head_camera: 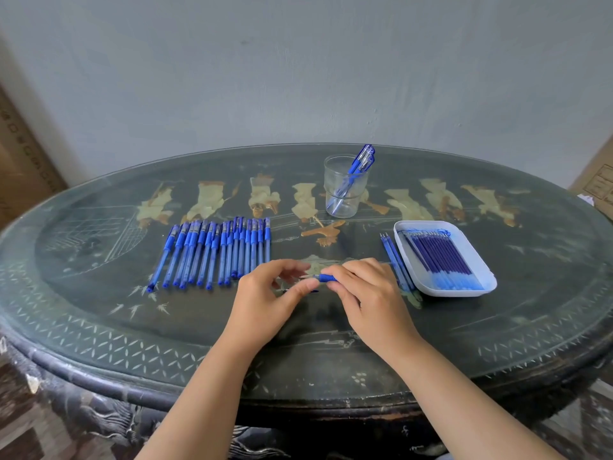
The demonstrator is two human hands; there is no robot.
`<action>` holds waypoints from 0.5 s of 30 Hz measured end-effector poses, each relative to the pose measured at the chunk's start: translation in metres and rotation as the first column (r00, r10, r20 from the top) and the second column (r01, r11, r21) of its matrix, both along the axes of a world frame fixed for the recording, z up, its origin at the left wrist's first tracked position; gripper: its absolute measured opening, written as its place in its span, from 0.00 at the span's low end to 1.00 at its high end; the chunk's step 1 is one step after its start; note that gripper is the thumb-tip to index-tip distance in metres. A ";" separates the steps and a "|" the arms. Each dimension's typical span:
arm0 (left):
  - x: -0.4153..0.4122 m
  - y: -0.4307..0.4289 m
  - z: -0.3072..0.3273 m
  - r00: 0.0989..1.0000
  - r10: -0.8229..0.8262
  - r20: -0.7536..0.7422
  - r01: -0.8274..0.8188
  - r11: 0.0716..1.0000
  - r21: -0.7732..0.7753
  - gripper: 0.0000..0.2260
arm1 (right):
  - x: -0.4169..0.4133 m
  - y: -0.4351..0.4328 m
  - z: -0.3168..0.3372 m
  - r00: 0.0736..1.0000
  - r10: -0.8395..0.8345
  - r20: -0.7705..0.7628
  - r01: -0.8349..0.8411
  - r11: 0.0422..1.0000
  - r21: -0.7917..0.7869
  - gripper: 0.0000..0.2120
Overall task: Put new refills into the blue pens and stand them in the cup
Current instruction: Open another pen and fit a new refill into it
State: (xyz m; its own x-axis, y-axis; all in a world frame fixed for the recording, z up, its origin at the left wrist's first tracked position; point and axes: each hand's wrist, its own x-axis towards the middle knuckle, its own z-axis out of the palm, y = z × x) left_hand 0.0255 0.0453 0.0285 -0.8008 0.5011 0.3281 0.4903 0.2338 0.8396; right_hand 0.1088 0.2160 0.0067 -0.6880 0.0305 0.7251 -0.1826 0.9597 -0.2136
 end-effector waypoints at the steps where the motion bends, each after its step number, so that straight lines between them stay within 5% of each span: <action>1: 0.001 0.000 0.001 1.000 -0.008 0.016 0.008 1.000 0.006 0.19 | 0.000 0.000 0.000 1.000 0.001 -0.001 -0.001 1.000 -0.004 0.08; 8: -0.002 -0.001 -0.001 0.998 -0.005 0.063 0.004 1.000 0.018 0.03 | 0.000 0.000 0.000 1.000 -0.002 0.006 0.002 1.000 0.009 0.07; 15: -0.003 -0.001 -0.001 0.993 0.025 0.114 -0.028 0.999 0.022 0.05 | -0.001 0.000 -0.001 1.000 -0.011 -0.009 0.011 1.000 -0.002 0.07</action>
